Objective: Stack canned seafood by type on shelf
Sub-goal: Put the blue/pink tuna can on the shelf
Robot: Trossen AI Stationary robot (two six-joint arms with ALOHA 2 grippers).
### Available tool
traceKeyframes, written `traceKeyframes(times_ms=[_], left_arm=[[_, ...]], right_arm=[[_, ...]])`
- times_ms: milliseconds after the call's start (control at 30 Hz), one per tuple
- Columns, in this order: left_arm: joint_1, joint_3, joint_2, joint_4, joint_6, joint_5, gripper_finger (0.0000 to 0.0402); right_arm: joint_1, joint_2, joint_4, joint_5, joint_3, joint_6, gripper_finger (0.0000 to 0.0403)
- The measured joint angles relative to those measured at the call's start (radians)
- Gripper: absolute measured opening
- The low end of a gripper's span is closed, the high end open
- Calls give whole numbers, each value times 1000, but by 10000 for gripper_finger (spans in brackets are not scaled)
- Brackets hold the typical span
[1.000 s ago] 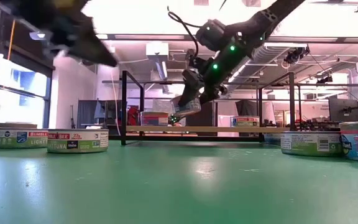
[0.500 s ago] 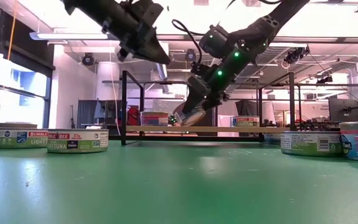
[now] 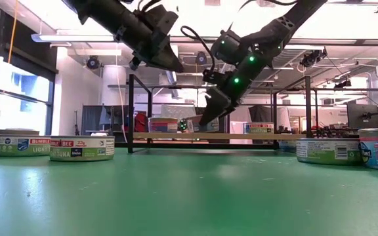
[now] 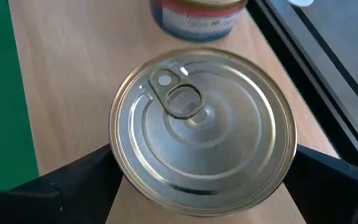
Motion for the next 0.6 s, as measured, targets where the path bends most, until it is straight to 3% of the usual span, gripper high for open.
traceKeyframes(times_ms=[300,600], left_arm=[[62,2,165,258,-48,71,0],[107,115,258,174,-108,-22,0]], right_arm=[[0,-9,-68,-14,1,-51,399],[-6,-69,-42,-14,1,-73,399]])
